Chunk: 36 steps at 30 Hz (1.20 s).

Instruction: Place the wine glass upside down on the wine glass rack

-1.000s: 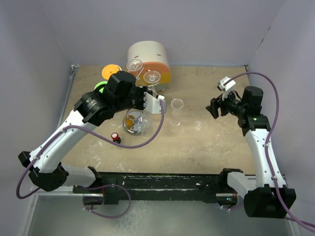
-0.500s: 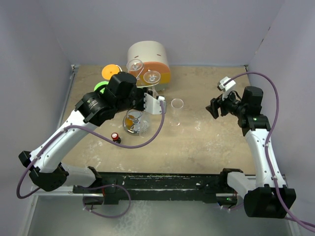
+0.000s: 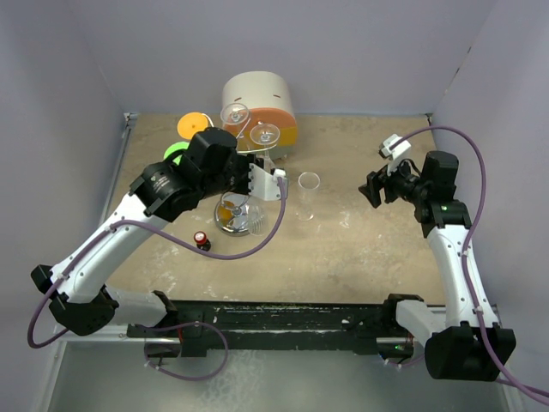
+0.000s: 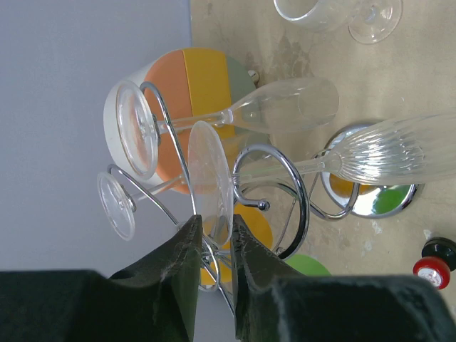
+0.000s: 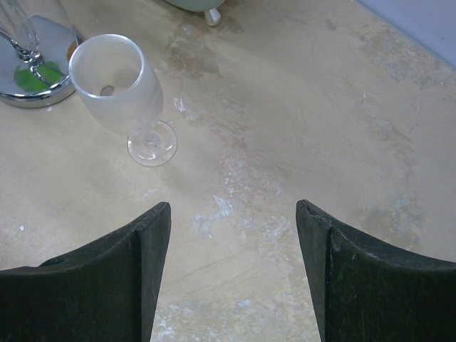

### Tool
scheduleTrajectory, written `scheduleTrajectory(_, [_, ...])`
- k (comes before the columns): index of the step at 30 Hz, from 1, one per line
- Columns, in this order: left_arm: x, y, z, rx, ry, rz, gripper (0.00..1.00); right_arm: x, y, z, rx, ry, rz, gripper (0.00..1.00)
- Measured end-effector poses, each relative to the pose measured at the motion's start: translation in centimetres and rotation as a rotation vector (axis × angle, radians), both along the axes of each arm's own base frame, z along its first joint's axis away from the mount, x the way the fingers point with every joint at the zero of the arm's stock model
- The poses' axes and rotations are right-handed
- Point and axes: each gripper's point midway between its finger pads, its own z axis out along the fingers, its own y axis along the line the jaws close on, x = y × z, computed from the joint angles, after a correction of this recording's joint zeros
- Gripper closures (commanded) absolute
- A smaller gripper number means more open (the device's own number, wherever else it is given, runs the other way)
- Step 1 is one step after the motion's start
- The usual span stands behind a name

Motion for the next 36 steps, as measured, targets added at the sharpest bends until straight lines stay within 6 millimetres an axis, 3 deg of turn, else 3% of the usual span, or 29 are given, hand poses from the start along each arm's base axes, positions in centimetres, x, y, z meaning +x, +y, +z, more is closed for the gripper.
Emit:
scheduleTrajectory(15, [0.1,0.9,0.0,0.026,-0.024,0.02,0.7,0.0,-0.2,0.0,0.0,0.001,-0.005,0.26])
scheduleTrajectory(28, [-0.1,2.2,1.3,0.021,-0.067,0.055,0.66,0.0,-0.2,-0.1,0.0,0.002,-0.005,0.26])
scheduleTrajectory(36, [-0.3,2.7,2.0,-0.004,-0.075,0.066,0.56,0.0,-0.2,0.0,0.002,0.001,-0.004,0.25])
